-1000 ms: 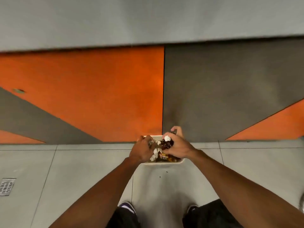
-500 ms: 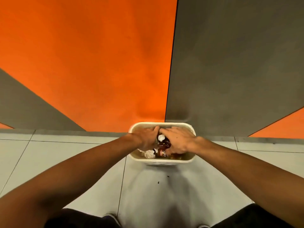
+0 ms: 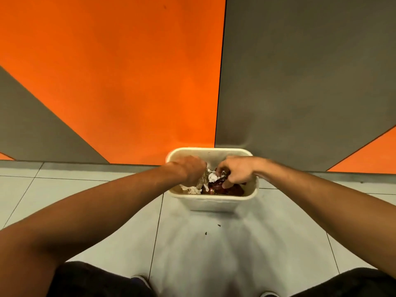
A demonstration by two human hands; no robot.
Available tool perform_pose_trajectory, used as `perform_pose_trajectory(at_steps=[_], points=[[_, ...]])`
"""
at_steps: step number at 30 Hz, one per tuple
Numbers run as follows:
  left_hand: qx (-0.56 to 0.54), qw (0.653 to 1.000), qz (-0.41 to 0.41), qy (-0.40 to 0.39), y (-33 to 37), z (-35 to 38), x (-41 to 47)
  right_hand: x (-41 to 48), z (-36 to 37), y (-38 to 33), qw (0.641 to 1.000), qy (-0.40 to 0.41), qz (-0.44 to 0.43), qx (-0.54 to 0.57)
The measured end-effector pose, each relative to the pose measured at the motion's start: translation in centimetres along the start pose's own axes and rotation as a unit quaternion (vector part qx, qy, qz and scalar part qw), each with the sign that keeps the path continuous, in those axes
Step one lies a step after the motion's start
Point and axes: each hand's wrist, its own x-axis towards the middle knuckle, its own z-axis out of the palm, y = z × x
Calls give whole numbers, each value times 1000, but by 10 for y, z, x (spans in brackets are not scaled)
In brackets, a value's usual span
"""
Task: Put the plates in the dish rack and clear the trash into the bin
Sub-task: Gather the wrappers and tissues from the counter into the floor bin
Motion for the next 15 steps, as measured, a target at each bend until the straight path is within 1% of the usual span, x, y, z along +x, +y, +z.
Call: perform_pose_trajectory(at_steps=[3,7,9,11,15], points=[[28,999,6,21,3,16,8,7,16,-8,999,17,20,-18],[52,998,20,15,10,27,14,18,44,-16,995,60,31,-71],[58,998,17,17,13,24,14,19,46,-17,994,72,38,-79],[42,999,3,14,11,19,15,16,34,-15,996,57,43,-61],[-38,998,-37,-33,-8,4,16,7,0,-4,999,23,40,28]])
